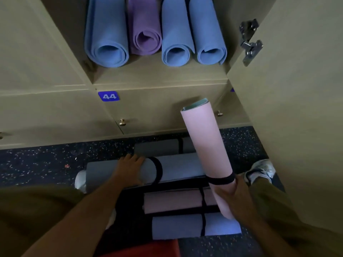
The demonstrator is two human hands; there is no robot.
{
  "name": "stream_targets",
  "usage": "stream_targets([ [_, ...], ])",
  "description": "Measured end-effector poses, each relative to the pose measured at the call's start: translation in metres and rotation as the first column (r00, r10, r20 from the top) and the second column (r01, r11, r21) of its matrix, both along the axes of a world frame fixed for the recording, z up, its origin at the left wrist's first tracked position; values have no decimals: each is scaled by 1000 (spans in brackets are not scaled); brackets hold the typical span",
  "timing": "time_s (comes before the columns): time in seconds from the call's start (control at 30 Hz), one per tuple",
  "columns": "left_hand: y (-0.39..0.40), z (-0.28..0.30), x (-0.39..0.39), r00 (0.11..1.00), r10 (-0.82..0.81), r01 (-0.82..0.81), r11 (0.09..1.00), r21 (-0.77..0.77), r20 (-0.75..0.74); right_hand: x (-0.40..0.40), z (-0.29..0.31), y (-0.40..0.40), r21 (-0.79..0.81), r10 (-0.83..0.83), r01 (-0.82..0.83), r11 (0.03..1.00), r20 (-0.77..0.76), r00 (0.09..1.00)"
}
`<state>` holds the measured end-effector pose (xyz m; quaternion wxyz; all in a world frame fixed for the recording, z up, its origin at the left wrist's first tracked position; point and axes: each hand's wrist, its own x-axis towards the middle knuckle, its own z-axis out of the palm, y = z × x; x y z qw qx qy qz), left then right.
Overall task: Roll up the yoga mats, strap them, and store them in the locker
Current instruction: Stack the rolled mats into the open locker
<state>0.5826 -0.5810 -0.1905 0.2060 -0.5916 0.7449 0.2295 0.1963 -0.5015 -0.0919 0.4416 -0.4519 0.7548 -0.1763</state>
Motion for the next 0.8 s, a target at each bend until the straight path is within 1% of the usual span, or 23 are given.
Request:
stream_targets([
  [0.03, -3, -7, -1, 1000, 12, -12, 1000, 18, 6, -1, -6, -5, -1, 1, -1, 1000, -1, 1000],
  [0.1, -13, -14, -8, 995, 99, -99, 994, 48, -5, 1, -19, -14, -13, -48, 48, 999, -6, 999],
  [0.17, -31, -14, -20, 977, 198, -195, 979, 53, -74, 5, -30, -21, 0, -98, 98, 995, 9, 995],
  [0.2, -43, -16, -26, 968, 218, -213, 976, 53, -121, 7, -36, -23, 22, -122, 122, 992, 12, 992],
  [0.27, -67, -23, -38, 957, 210, -203, 978, 55, -198, 13, -44, -23, 50, -158, 158, 986, -5, 987],
  [0.33, -90, -32, -48, 953, 203, -192, 979, 69, -224, 13, -55, -20, 68, -181, 181, 981, -10, 983],
  [0.4, -109, -44, -56, 965, 167, -153, 985, 81, -203, 9, -72, -15, 89, -192, 192, 977, -4, 981],
  [0.53, -133, -77, -64, 986, 74, -55, 990, 131, -149, 17, -74, -21, 82, -188, 192, 978, -54, 981],
  [0.6, -137, -96, -64, 984, 86, -55, 979, 196, -154, 17, -78, -22, 65, -180, 185, 981, -73, 981],
  [0.67, -137, -111, -66, 982, 109, -70, 969, 236, -157, 17, -85, -21, 61, -184, 187, 980, -59, 981],
  [0.73, -138, -119, -68, 984, 105, -73, 973, 220, -140, 16, -90, -19, 53, -199, 200, 978, -21, 980],
  [0.8, -142, -119, -72, 994, 51, -34, 985, 168, -94, 19, -90, -19, 38, -232, 231, 972, 6, 973],
])
